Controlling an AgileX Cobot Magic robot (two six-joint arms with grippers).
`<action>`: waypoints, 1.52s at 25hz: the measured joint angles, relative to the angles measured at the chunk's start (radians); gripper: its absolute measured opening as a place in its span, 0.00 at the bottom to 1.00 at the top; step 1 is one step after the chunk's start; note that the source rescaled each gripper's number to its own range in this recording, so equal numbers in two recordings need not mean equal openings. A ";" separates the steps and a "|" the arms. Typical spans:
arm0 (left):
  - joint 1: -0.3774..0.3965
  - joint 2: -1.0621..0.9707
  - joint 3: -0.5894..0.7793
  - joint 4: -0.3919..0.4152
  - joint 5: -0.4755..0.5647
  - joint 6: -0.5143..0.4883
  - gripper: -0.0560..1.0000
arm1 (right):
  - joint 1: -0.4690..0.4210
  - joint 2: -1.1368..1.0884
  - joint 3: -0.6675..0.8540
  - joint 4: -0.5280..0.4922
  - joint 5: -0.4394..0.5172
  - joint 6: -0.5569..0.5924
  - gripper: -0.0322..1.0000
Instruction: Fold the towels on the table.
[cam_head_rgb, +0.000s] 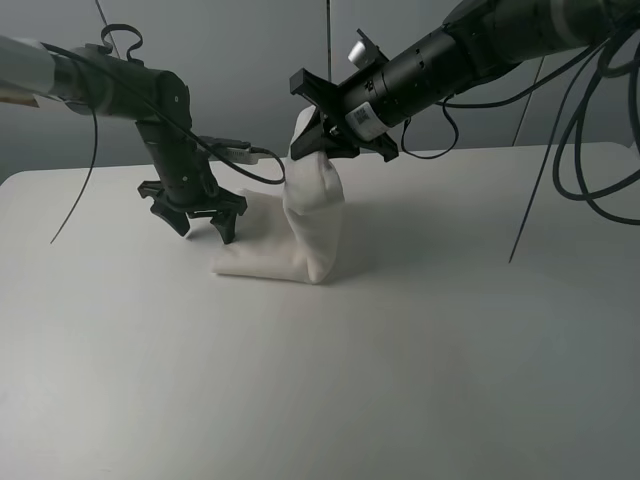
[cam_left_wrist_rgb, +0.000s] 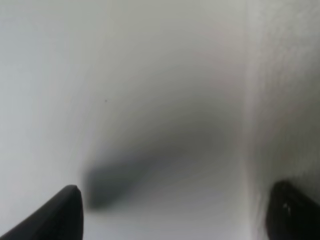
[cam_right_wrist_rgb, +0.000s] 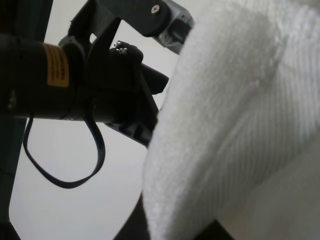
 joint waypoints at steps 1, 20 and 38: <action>0.002 0.004 -0.023 -0.008 0.027 0.011 0.95 | 0.000 0.000 0.000 0.000 0.000 0.000 0.04; 0.008 0.002 -0.490 -0.204 0.233 0.125 0.95 | 0.002 0.000 0.000 0.060 -0.054 0.000 0.04; 0.008 -0.016 -0.492 -0.208 0.239 0.145 0.95 | 0.078 0.055 0.000 0.135 -0.104 -0.073 0.86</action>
